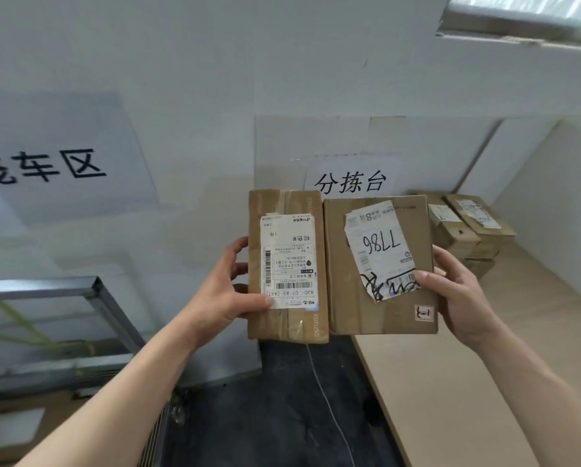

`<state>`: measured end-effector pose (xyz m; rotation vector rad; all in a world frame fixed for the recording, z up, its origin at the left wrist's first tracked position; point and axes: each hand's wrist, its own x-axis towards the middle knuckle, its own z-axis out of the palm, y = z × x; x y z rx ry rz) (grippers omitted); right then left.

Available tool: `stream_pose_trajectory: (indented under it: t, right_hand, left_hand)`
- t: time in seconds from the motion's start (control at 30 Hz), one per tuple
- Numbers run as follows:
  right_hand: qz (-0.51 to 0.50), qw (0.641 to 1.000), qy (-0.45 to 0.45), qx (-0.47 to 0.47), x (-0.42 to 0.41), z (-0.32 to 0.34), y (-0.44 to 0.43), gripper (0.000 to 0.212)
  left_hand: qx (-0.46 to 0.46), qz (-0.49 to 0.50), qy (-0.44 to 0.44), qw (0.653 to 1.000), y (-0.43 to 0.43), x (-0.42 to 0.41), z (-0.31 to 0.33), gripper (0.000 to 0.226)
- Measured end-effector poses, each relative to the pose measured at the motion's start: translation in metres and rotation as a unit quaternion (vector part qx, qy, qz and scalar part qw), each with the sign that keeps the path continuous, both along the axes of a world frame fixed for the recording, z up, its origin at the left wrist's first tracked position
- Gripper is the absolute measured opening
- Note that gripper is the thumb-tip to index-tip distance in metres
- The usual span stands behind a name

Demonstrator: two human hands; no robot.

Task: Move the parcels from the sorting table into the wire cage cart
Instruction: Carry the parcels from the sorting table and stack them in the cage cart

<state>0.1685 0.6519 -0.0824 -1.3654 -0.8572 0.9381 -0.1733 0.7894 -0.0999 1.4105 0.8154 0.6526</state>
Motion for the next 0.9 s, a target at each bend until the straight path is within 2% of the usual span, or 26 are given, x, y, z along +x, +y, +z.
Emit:
stream_pose_trajectory:
  t: [0.03,0.13,0.17,0.3,0.37,0.77,0.9]
  right_hand:
    - [0.004,1.000,-0.002,-0.003,-0.004,0.002,0.000,0.075]
    - [0.022,1.000,-0.005,-0.001,-0.014,0.007,0.001,0.107]
    - [0.027,1.000,-0.006,-0.002,-0.016,0.008,0.002,0.108]
    - [0.069,0.998,-0.005,0.008,-0.024,0.014,0.009,0.072]
    - [0.083,0.996,-0.005,0.011,-0.027,0.016,0.012,0.063]
    - [0.208,0.978,-0.011,0.007,-0.051,0.014,0.026,0.059]
    - [0.246,0.969,-0.018,0.006,-0.070,0.010,0.032,0.071]
  left_hand:
    - [0.000,0.006,-0.002,1.000,-0.004,-0.005,0.001,0.099]
    - [0.004,0.032,-0.008,0.999,-0.013,-0.019,0.005,0.102]
    - [0.005,0.041,-0.009,0.999,-0.017,-0.024,0.006,0.105]
    - [0.016,0.085,-0.009,0.996,-0.035,-0.040,0.015,0.097]
    - [0.017,0.106,-0.013,0.994,-0.044,-0.045,0.018,0.094]
    - [0.028,0.241,-0.006,0.970,-0.123,-0.075,0.018,0.096]
    - [0.033,0.284,0.008,0.958,-0.147,-0.091,0.015,0.095]
